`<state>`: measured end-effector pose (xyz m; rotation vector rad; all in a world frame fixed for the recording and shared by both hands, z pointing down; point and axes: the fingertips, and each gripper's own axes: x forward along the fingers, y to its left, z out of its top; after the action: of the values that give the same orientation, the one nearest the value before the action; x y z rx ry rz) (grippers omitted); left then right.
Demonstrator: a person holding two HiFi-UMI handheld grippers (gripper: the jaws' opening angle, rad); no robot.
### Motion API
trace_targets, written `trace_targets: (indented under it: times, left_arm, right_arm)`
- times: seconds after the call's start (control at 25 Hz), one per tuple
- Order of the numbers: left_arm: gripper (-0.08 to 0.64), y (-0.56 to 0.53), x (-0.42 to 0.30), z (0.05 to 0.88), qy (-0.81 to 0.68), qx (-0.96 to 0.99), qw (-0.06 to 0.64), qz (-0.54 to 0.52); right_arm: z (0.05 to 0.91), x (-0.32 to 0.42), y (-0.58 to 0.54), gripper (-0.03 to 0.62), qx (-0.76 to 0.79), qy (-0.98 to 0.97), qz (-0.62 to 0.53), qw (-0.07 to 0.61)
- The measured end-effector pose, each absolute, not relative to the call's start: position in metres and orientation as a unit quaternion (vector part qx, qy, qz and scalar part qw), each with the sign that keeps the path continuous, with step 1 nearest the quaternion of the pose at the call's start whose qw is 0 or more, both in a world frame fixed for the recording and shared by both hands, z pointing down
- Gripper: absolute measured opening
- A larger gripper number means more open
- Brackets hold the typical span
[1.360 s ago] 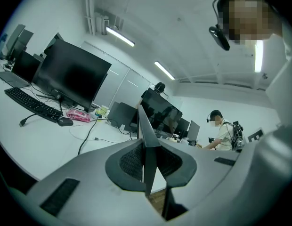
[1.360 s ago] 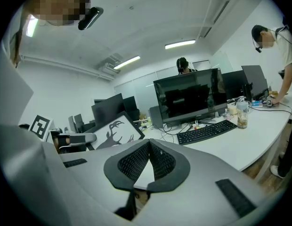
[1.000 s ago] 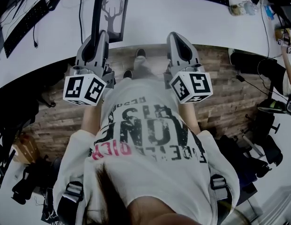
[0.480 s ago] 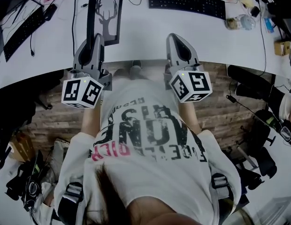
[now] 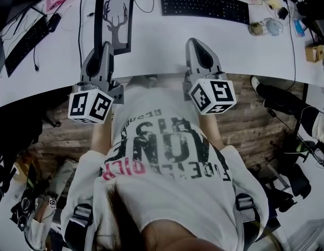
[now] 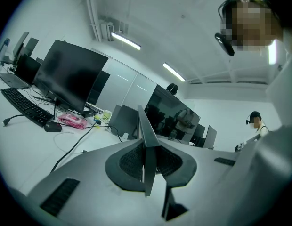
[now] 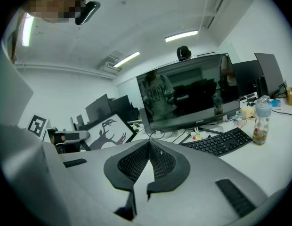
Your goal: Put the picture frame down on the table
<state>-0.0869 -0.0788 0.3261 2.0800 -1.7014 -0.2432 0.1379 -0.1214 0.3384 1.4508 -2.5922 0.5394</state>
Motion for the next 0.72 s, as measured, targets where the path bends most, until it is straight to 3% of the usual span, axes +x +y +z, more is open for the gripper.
trace_targets:
  times: [0.72]
  left_arm:
    - [0.038,-0.123,-0.125,0.315,-0.595,0.768,0.218,-0.092]
  right_arm:
    - [0.322,0.11,-0.152,0.0,0.514,-0.839,0.169,0.048]
